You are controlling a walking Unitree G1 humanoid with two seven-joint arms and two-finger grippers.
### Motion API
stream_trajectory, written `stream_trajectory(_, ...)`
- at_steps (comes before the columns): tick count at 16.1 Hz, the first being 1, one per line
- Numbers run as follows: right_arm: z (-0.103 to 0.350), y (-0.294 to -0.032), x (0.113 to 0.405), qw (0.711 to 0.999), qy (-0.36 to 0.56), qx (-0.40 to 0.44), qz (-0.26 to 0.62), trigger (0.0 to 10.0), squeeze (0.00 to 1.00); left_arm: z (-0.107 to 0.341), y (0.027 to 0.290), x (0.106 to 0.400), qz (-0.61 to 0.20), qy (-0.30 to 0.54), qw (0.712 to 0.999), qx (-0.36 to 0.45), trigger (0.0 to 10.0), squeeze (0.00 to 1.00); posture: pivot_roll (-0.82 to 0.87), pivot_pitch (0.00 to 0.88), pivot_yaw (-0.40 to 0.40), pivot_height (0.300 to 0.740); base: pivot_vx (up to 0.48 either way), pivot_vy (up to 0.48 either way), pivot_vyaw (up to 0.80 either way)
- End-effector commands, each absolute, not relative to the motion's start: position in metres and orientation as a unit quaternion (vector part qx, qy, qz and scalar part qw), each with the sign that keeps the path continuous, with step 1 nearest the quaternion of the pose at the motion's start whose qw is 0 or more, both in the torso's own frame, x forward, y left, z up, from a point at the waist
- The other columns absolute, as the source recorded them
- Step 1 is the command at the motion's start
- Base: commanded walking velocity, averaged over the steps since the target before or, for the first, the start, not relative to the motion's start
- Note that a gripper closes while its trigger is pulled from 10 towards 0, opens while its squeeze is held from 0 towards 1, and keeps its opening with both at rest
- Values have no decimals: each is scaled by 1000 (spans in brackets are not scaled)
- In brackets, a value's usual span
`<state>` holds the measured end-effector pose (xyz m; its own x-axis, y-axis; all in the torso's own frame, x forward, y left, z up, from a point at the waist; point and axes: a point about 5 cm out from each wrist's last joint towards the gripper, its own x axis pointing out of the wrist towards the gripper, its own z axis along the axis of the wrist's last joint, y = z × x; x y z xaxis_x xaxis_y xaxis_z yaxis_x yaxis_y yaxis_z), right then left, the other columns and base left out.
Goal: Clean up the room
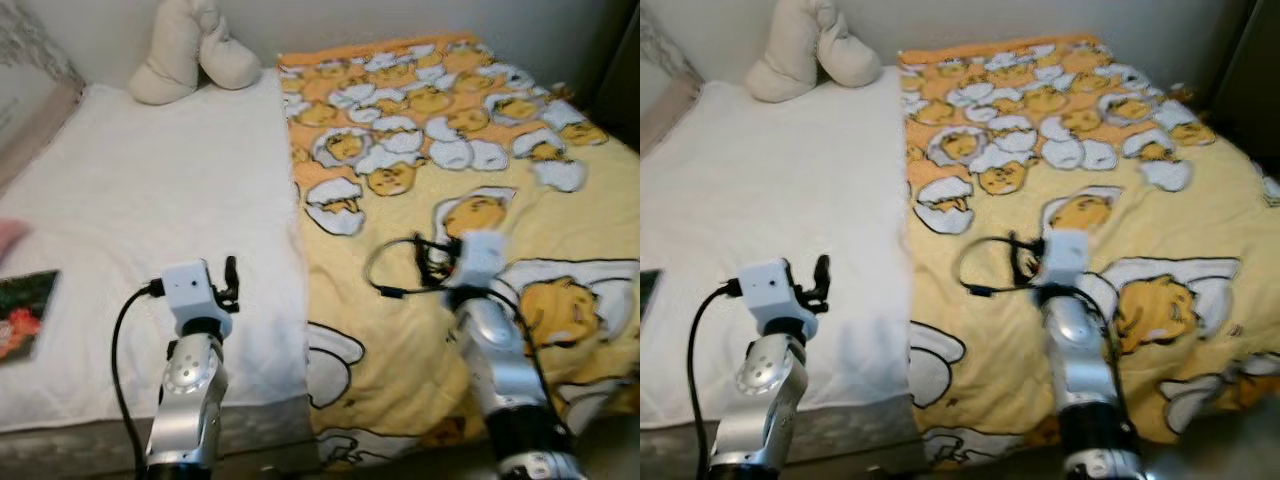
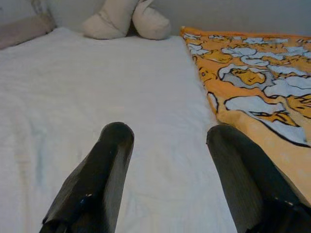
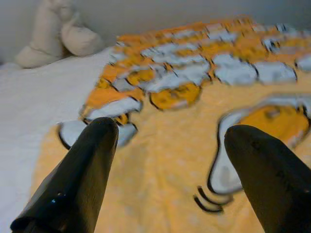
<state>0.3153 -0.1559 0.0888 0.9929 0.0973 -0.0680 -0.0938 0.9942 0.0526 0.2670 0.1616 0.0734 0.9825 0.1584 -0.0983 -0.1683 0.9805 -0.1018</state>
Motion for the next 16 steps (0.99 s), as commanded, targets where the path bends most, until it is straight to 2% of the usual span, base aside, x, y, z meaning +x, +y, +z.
stream_trajectory(1,91,-159,317,998,38,18,48,10000,0,76,162,267,91,41,994,-53,10000,0,-161,0,69,740,0,-465,0)
stream_trajectory(4,90,-161,314,998,38,-11,55,10000,0,73,161,268,84,50,994,-52,10000,0,-156,0,59,740,0,-459,0)
stream_trajectory(8,84,-157,301,993,41,-47,100,10000,0,60,152,289,37,86,995,-35,10000,0,-162,0,48,740,0,0,0)
stream_trajectory(9,81,-154,283,989,43,-57,131,10000,0,52,158,307,21,115,993,-35,10000,0,-197,18,58,740,0,0,0)
stream_trajectory(12,78,-157,253,986,48,-61,147,10000,0,51,162,324,6,136,991,-16,10000,0,-241,59,77,740,0,0,0)
stream_trajectory(14,76,-163,242,988,54,-57,133,10000,0,58,169,327,15,116,993,-30,10000,0,-280,68,111,740,0,0,0)
stream_trajectory(15,80,-166,239,990,48,-54,120,10000,0,71,172,310,6,50,998,-23,10000,0,-280,59,126,740,0,0,0)
stream_trajectory(16,84,-168,240,992,39,-51,113,10000,0,78,170,295,-3,20,999,-30,10000,0,-269,47,134,740,0,0,0)
